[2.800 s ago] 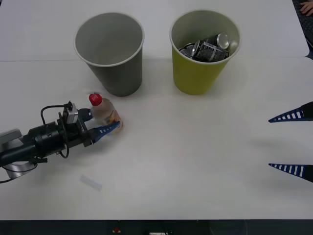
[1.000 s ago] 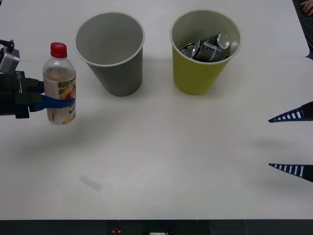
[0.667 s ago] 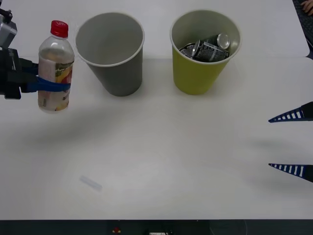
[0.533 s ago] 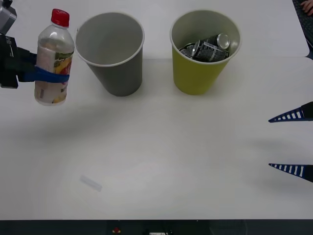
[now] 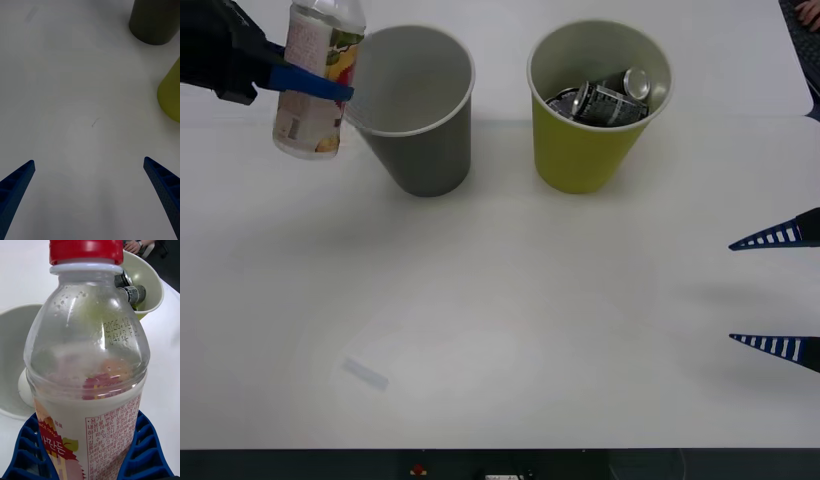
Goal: Put the can into the green bin and the plastic bottle into the gray bin
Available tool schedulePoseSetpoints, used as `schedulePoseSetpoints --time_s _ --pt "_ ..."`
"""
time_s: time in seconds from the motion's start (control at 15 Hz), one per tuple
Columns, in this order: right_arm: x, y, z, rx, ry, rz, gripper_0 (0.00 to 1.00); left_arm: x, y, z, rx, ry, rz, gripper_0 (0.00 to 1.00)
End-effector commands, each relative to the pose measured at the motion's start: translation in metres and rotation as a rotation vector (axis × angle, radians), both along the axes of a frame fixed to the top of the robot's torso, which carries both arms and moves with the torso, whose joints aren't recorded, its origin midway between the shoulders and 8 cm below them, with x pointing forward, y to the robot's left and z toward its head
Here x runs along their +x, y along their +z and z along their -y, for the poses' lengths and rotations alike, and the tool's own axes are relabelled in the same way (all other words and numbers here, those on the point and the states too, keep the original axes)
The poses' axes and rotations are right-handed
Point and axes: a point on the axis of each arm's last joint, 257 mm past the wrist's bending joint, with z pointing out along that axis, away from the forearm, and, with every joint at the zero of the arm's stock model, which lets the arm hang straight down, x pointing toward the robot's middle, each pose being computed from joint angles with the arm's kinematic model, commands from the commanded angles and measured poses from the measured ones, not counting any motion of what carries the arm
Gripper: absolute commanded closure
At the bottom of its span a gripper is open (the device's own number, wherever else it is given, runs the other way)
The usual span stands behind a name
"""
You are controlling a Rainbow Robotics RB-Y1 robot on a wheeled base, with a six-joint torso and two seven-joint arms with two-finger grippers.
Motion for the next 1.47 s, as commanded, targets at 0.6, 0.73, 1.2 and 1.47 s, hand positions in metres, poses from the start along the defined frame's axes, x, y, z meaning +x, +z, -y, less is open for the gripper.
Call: schedulePoseSetpoints --time_s 0.6,0.73,1.2,1.47 --pt "0.000 0.000 0.000 0.000 0.000 0.000 0.00 0.108 0.019 0.058 0.089 0.125 0.069 1.00" --pt "0.000 0.000 0.000 0.000 0.000 0.000 0.00 0.117 0.012 0.058 0.105 0.139 0.063 1.00" --pt "0.000 0.000 0.000 0.000 0.000 0.000 0.00 0.113 0.007 0.073 0.087 0.112 0.049 0.00" --pt "0.000 0.000 0.000 0.000 0.000 0.000 0.00 0.108 0.003 0.072 0.047 0.045 0.065 0.00"
